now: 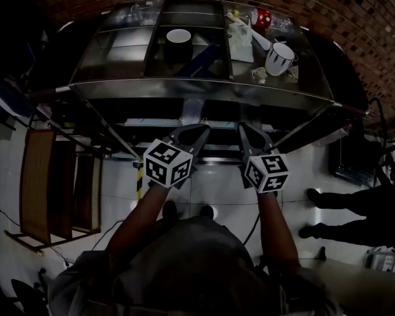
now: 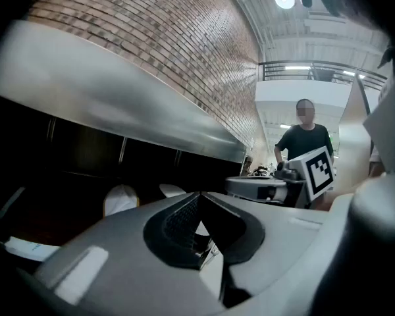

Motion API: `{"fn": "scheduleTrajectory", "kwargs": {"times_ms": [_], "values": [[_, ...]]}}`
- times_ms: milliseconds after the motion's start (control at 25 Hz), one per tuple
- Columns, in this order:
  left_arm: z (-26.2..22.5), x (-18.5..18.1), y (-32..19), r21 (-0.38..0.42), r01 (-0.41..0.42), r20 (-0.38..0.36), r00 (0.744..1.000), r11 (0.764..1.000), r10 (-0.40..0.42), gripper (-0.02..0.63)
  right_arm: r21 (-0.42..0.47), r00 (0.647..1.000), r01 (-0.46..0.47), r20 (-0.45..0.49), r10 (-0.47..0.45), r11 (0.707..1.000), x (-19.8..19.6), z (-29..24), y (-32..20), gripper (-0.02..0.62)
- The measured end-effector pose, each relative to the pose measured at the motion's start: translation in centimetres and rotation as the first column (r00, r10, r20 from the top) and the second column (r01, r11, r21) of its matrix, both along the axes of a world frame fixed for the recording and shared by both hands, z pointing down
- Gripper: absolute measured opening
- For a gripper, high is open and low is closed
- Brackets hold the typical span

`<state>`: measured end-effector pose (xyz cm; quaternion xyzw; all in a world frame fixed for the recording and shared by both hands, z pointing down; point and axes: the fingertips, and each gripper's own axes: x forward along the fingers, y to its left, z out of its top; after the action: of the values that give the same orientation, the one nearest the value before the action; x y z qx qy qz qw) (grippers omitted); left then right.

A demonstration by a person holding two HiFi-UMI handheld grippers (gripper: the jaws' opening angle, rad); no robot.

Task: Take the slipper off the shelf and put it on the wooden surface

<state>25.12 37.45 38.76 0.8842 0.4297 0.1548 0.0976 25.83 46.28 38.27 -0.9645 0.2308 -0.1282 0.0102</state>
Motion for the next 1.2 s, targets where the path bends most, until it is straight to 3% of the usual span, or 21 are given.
{"fn": "scheduleTrajectory", "kwargs": {"times_ms": [200, 360, 560, 680, 800, 880, 1200], "values": [[0.9, 1.1, 0.4, 0.010, 0.028, -0.009, 1.000, 1.000, -0.028, 0.005, -0.081, 0.987, -0.130, 0.089, 0.137, 0.988, 4.8, 5.0, 5.7, 0.098], [2.4, 1.6, 1.2, 0.025, 0.050, 0.014, 0.999, 0.998, -0.050, 0.005, -0.144, 0.965, -0.192, 0.154, 0.214, 0.971, 8.3, 8.8, 9.2, 0.110], [3.4, 1.8, 1.4, 0.048, 0.073, 0.006, 0.997, 0.996, -0.073, 0.005, -0.151, 0.943, -0.216, 0.225, 0.246, 0.965, 11.5, 12.2, 10.6, 0.117], [4.0, 1.8, 1.1, 0.054, 0.103, 0.015, 0.994, 0.993, -0.104, 0.005, -0.191, 0.933, -0.196, 0.265, 0.243, 0.962, 12.6, 14.5, 10.2, 0.113], [4.3, 1.9, 0.7, 0.049, 0.126, 0.020, 0.992, 0.991, -0.127, 0.005, -0.234, 0.940, -0.151, 0.267, 0.212, 0.961, 12.5, 15.0, 10.1, 0.015], [4.2, 1.9, 0.2, 0.043, 0.141, 0.025, 0.989, 0.989, -0.143, 0.005, -0.233, 0.950, -0.130, 0.250, 0.189, 0.964, 11.7, 13.9, 10.3, 0.008], [3.6, -0.2, -1.1, 0.039, 0.178, 0.028, 0.983, 0.983, -0.179, 0.005, -0.203, 0.992, 0.039, 0.129, -0.013, 0.978, 3.6, 5.6, 7.5, 0.006]]}}
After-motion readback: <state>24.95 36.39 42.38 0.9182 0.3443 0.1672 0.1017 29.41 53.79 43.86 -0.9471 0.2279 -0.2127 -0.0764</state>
